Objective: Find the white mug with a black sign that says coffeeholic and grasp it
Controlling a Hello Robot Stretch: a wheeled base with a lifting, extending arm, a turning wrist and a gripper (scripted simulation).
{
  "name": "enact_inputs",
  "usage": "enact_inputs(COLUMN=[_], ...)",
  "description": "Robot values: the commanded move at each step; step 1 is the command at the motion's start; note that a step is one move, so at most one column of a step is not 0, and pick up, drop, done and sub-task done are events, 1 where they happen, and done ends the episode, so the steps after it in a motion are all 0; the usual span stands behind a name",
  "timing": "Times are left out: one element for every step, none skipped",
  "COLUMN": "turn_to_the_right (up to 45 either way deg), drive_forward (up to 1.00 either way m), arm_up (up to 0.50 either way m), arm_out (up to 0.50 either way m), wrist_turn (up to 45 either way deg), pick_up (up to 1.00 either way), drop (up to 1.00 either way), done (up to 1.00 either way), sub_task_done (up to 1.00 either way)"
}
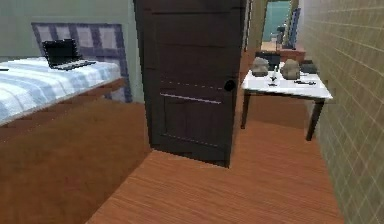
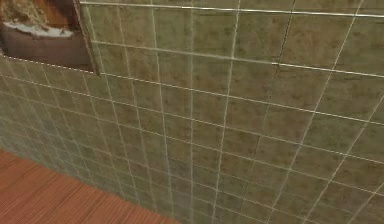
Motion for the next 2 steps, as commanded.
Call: enact_inputs(turn_to_the_right=[0.0, -45.0], drive_forward=[0.5, 0.0], arm_up=[0.0, 0.0], arm_out=[0.0, 0.0], wrist_turn=[0.0, 0.0], pick_up=[0.0, 0.0], drop=[0.0, 0.0], done=[0.0, 0.0], sub_task_done=[0.0, 0.0])
